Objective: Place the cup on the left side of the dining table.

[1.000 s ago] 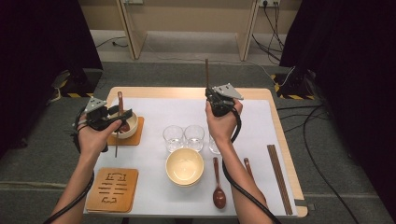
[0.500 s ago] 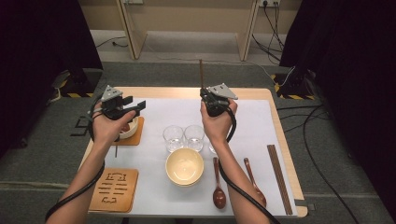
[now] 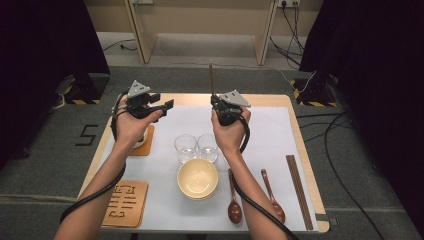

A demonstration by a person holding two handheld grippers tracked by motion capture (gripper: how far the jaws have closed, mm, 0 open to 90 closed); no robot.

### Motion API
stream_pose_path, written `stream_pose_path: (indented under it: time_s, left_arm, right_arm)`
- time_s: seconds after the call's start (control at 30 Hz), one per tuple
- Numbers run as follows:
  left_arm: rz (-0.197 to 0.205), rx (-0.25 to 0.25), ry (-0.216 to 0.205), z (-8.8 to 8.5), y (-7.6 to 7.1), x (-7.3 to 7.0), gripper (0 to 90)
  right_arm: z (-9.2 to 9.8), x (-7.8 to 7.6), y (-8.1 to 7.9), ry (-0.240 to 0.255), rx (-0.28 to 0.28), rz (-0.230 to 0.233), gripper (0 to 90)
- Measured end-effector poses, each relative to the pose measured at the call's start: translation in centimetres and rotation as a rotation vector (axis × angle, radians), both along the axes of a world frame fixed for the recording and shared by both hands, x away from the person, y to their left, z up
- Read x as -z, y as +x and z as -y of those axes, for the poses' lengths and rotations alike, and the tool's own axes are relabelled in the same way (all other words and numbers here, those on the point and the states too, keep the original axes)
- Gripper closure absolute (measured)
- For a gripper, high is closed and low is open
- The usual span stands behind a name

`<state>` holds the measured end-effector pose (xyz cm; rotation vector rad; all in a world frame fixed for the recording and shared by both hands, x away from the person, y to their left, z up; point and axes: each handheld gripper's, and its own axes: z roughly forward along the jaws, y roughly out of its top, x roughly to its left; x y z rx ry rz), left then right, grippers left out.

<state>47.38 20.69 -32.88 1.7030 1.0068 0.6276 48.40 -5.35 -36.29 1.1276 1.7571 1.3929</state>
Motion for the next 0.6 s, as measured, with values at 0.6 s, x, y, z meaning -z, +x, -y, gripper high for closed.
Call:
stream_pose_path:
  time_s: [0.6]
  left_arm:
    - [0.017, 0.095, -0.054, 5.4, 1.6, -1.0, 46.7]
  right_arm:
    - [-1.0, 0.4, -0.1, -0.005, -0.02, -0.001, 85.5]
